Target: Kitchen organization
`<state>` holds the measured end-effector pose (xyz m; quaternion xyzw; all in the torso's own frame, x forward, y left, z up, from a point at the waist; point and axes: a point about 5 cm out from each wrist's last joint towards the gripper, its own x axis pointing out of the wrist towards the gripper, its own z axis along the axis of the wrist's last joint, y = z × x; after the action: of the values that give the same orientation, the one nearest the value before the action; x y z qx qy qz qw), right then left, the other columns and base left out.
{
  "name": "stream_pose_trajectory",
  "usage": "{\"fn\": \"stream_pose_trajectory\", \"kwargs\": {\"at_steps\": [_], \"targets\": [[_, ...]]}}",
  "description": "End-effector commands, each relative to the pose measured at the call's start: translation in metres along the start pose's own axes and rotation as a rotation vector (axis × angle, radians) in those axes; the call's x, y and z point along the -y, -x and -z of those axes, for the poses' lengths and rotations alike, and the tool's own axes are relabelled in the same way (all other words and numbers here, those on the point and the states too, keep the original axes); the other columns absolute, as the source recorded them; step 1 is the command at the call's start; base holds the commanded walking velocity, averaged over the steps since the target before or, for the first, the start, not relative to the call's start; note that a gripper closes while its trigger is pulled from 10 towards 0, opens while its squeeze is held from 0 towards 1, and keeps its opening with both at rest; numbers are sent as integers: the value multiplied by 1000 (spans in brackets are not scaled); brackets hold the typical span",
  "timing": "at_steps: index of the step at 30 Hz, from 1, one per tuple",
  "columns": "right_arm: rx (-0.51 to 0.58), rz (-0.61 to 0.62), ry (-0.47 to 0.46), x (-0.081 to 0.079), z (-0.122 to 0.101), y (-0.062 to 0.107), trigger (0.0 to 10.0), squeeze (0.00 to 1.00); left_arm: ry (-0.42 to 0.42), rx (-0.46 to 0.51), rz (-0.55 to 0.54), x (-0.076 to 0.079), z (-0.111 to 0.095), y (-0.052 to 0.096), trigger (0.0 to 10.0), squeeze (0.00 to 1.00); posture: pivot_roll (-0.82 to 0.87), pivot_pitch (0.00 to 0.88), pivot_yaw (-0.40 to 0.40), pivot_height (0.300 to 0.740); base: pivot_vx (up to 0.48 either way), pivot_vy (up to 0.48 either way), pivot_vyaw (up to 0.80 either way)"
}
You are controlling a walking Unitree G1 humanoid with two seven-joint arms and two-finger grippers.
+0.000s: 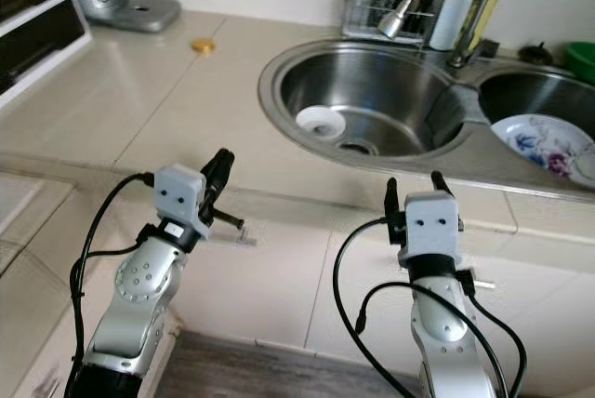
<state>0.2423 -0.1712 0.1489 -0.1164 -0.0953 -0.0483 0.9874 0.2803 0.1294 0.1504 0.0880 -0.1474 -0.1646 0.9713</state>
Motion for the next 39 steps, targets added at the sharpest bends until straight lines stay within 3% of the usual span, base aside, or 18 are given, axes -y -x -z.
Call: {"fn": "stream_pose_trajectory", "kwargs": {"at_steps": [1, 18, 23, 26, 39], "targets": [[10, 15, 3, 3, -2, 0, 10000, 0, -6, 26, 8, 3, -6, -2, 10000, 0, 119, 0, -52, 740, -360, 0, 0], [-5, 40, -1, 6, 0, -1, 10000, 0, -3, 23, 2, 2, -5, -4, 10000, 0, 116, 0, -55, 740, -287, 0, 0], [-14, 46, 2, 8, 1, -1, 10000, 0, 20, 11, -1, 2, -3, -4, 10000, 0, 113, 0, -53, 740, 0, 0, -759], [-9, 46, 12, 9, 1, -1, 10000, 0, 22, 7, 1, 2, -3, -4, 10000, 0, 113, 0, -53, 740, 0, 344, -800], [-16, 39, 29, 7, 3, -1, 10000, 0, 21, 11, 10, 4, -3, -4, 10000, 0, 112, 0, -53, 740, 0, 396, 0]]}}
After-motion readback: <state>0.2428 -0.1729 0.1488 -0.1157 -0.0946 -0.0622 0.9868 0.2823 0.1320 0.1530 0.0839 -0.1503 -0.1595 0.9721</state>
